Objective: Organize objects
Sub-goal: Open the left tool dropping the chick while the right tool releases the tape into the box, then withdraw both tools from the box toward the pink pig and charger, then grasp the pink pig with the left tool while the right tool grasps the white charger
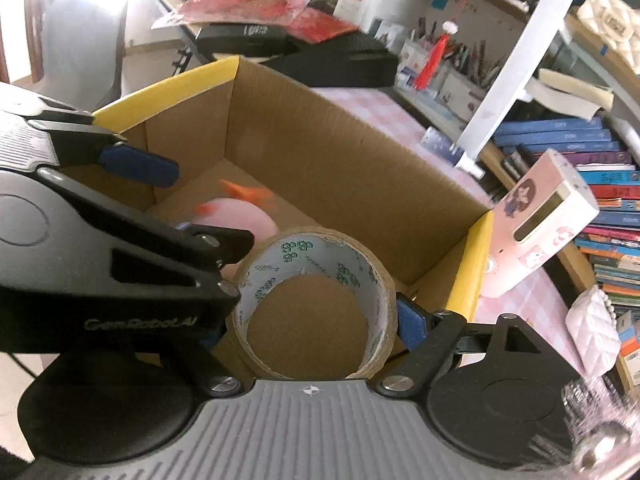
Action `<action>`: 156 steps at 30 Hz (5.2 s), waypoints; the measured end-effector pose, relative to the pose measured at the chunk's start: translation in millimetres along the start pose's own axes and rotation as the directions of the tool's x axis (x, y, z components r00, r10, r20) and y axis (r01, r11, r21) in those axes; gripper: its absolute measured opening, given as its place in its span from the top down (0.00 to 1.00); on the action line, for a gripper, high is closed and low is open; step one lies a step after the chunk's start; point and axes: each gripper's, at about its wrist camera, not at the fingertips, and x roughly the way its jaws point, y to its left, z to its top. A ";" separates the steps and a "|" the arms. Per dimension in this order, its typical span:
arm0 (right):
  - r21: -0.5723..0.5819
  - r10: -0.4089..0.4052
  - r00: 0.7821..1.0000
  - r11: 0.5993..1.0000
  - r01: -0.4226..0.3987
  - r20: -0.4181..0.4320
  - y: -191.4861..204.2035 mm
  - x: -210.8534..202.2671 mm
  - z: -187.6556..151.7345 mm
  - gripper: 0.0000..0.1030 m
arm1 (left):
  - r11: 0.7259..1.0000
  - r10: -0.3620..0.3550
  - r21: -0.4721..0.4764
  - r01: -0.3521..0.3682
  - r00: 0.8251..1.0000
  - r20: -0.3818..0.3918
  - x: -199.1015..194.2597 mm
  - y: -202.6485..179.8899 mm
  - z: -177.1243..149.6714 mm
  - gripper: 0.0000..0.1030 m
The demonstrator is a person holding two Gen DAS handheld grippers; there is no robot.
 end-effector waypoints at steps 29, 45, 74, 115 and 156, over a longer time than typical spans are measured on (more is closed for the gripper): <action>0.297 -0.291 0.903 0.934 0.197 0.316 24.2 -140.5 -69.9 0.06 | 0.992 0.089 -0.105 -0.070 0.979 0.185 -117.0 16.1 -60.0 0.09; 0.502 -0.314 0.944 0.835 0.227 0.096 70.7 -148.7 -126.9 0.05 | 0.982 0.172 -0.094 -0.166 0.983 0.064 -151.6 18.1 -128.5 0.08; 0.582 -0.378 0.921 0.729 0.361 -0.098 99.2 -193.8 -213.6 0.00 | 0.996 0.008 0.090 -0.005 0.999 -0.032 -163.4 -36.6 -174.5 0.05; 0.647 -0.392 0.907 0.653 0.394 -0.157 -70.3 -174.5 -254.9 0.00 | 0.975 -0.120 0.183 0.125 0.992 -0.038 -75.7 -185.6 -111.0 0.05; 0.609 -0.125 0.991 0.783 0.124 -0.041 -165.4 -117.1 -259.8 0.41 | 0.992 -0.035 0.126 0.025 0.996 0.080 -25.7 -246.2 -42.5 0.23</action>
